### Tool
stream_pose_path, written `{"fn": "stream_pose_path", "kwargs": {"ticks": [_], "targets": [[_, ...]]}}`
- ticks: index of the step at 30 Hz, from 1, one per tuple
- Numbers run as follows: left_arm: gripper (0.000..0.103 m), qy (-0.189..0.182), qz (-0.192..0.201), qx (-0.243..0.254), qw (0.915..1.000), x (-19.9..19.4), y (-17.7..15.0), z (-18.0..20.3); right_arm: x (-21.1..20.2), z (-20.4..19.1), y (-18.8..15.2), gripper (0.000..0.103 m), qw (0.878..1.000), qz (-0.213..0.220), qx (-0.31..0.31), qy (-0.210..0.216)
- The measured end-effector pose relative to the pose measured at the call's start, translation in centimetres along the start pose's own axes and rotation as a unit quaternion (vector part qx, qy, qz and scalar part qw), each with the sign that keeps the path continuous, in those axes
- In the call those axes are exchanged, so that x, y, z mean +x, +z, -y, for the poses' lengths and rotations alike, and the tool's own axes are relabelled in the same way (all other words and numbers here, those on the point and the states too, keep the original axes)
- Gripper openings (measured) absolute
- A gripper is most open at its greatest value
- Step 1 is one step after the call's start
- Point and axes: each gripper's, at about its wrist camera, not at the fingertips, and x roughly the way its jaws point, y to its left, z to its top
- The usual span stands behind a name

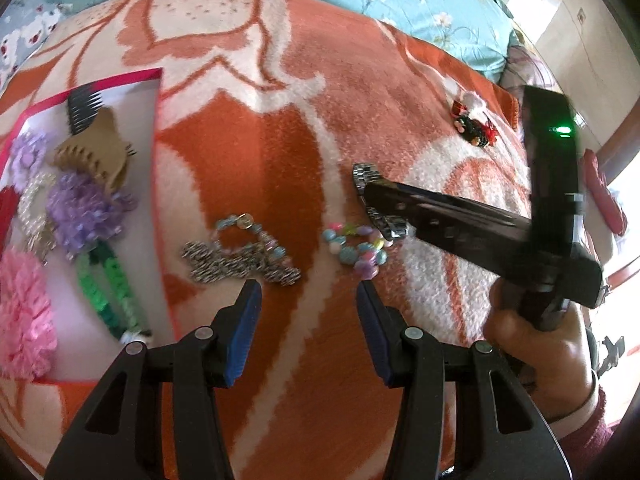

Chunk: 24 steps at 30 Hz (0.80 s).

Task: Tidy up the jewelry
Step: 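Grasp the pastel beaded charm with left gripper while right gripper grasps black wristwatch, then carry the beaded charm and wristwatch over the box with both grippers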

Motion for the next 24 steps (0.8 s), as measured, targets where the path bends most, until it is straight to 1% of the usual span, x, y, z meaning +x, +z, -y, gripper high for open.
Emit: {"fn": "stream_pose_path", "kwargs": {"ticks": [6, 9, 10, 11, 12, 13, 14, 16, 24], "targets": [[0.048, -0.017, -0.018, 0.029, 0.9993, 2.9, 1.7, 3.0, -3.4, 2.0, 0.6, 0.030, 0.999, 0.033, 0.032, 0.012], [0.048, -0.005, -0.031, 0.047, 0.9984, 4.9, 2.0, 4.3, -4.5, 2.6, 0.8, 0.030, 0.998, 0.045, 0.038, 0.016], [0.046, -0.002, -0.036, 0.051, 0.9980, 5.5, 2.0, 4.5, -4.6, 2.6, 0.9, 0.030, 0.998, 0.046, 0.039, 0.016], [0.042, 0.003, -0.039, 0.055, 0.9977, 5.9, 1.9, 4.7, -4.9, 2.7, 0.8, 0.030, 0.998, 0.049, 0.040, 0.018], [0.029, 0.015, -0.038, 0.060, 0.9974, 6.3, 1.8, 4.8, -5.2, 2.8, 0.7, 0.030, 0.998, 0.050, 0.042, 0.021], [0.020, 0.025, -0.035, 0.064, 0.9970, 6.3, 1.7, 4.8, -5.3, 2.8, 0.7, 0.030, 0.998, 0.051, 0.043, 0.022], [0.017, 0.026, -0.033, 0.063, 0.9971, 6.2, 1.7, 4.7, -5.5, 2.8, 0.6, 0.030, 0.997, 0.052, 0.043, 0.023], [0.013, 0.011, -0.029, 0.052, 0.9982, 5.5, 1.8, 4.0, -5.9, 2.8, 0.3, 0.030, 0.997, 0.054, 0.044, 0.026], [0.012, 0.013, 0.017, 0.033, 0.9992, 1.0, 1.1, 2.6, -6.3, 1.4, -0.2, 0.030, 0.997, 0.055, 0.036, 0.040]]}}
